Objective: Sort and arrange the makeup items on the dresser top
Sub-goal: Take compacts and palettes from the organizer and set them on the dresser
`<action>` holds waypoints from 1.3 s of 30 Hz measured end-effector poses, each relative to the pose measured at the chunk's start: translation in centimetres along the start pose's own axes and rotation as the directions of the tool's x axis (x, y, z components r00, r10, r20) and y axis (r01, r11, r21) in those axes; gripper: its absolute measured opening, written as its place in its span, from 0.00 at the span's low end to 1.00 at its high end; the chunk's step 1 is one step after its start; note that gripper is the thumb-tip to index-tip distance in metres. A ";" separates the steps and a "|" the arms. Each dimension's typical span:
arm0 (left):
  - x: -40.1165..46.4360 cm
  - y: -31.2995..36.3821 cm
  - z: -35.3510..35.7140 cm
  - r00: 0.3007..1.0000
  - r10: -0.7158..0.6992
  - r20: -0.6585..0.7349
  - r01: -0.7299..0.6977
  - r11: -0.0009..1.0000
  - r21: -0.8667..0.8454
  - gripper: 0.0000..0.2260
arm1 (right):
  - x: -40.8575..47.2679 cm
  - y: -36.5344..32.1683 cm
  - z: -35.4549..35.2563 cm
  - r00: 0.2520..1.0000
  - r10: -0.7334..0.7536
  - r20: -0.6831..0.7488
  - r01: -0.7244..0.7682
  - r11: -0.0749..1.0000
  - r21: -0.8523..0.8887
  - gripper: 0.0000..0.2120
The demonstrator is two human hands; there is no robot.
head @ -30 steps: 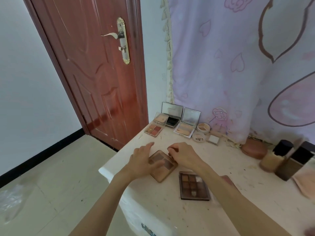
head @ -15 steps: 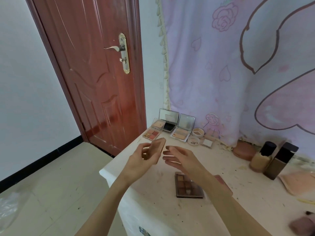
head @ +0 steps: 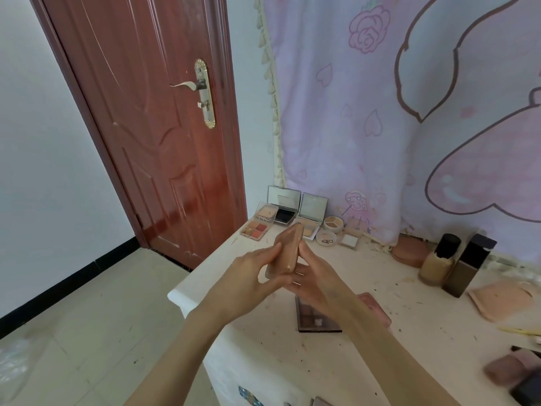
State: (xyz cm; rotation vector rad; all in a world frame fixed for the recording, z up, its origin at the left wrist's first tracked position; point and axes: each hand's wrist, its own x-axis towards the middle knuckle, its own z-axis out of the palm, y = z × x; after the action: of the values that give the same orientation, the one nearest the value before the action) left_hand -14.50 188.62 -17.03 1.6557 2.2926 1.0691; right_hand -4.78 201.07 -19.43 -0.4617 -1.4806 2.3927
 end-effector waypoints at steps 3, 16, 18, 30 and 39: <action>0.4 -0.1 -0.4 0.998 0.022 -0.058 -0.018 0.998 0.064 0.26 | -0.2 0.1 -0.2 1.000 0.023 0.015 -0.024 0.996 0.082 0.23; 1.7 1.4 -1.4 0.993 0.097 0.062 -0.089 0.989 -0.119 0.37 | -0.5 -1.3 -0.4 0.984 0.001 0.178 -0.035 0.981 0.190 0.29; 1.8 1.2 -1.5 0.993 0.081 0.087 -0.071 0.991 -0.112 0.37 | -0.4 -1.0 -0.4 0.988 0.019 0.150 -0.044 0.984 0.171 0.31; 2.3 0.1 -2.9 0.963 0.059 0.261 0.014 0.963 -0.270 0.31 | 0.3 -0.2 -1.8 0.980 0.126 0.152 -0.142 0.984 0.105 0.28; 3.0 -0.6 -2.4 0.995 -0.006 0.100 0.046 0.914 -0.403 0.13 | 0.6 -0.1 -1.8 0.994 0.070 0.080 -0.088 0.966 0.243 0.24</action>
State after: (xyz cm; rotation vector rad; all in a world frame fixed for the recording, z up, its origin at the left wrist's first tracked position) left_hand -17.32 189.99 -14.70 1.4686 1.8632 1.3175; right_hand -4.57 202.88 -20.17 -0.3875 -1.1889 2.6360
